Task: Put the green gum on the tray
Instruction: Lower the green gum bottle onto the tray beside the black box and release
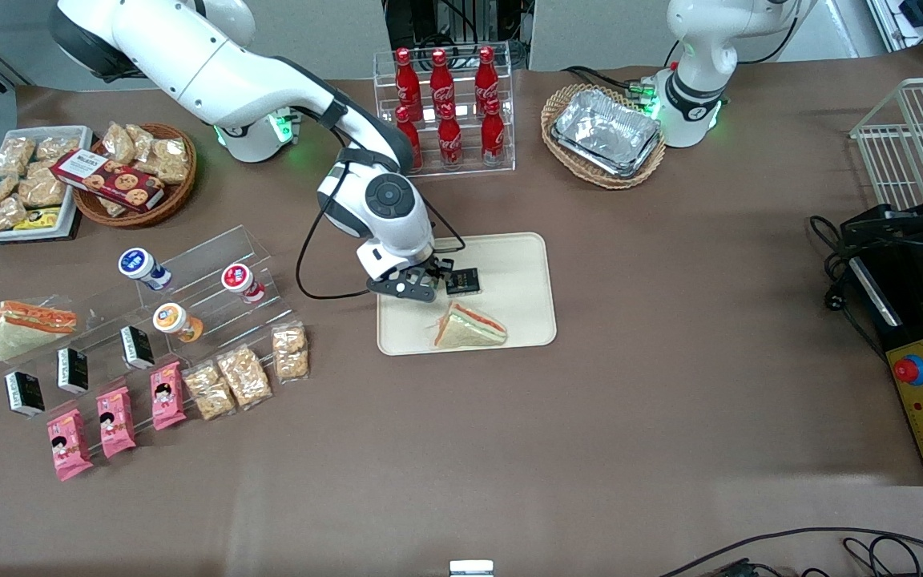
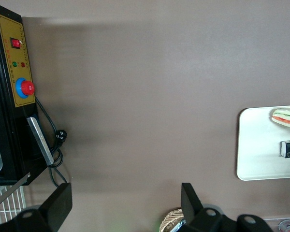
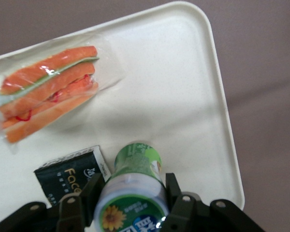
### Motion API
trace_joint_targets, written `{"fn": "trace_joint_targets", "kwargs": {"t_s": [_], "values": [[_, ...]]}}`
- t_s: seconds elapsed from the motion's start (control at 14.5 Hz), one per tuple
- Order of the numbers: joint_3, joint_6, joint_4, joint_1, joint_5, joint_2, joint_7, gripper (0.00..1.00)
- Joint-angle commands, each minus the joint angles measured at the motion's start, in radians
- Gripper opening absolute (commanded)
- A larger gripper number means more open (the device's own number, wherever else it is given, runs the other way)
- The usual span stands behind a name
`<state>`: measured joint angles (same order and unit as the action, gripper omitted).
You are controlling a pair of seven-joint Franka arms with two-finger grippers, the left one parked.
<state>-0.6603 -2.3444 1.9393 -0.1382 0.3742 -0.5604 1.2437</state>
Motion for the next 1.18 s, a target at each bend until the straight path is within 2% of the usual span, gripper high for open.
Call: {"fn": "trace_joint_targets", "kwargs": {"t_s": [0.0, 0.35, 0.48, 0.55, 0.62, 0.69, 0.76, 1.11], "values": [[-0.016, -0.116, 0.088, 0.040, 0.026, 0.008, 0.026, 0.18], [-0.016, -0.133, 0.105, 0.040, 0.026, 0.005, 0.034, 0.19], [-0.016, -0.133, 0.105, 0.040, 0.026, 0.004, 0.040, 0.23], [-0.016, -0.133, 0.105, 0.040, 0.026, 0.002, 0.040, 0.30], [-0.016, -0.133, 0.105, 0.040, 0.025, 0.000, 0.040, 0.49], [-0.016, -0.133, 0.105, 0.040, 0.022, -0.001, 0.042, 0.94], [-0.016, -0.133, 0.104, 0.039, 0.022, -0.001, 0.042, 1.00], [-0.015, -0.131, 0.104, 0.039, 0.022, 0.002, 0.042, 1.00]]}}
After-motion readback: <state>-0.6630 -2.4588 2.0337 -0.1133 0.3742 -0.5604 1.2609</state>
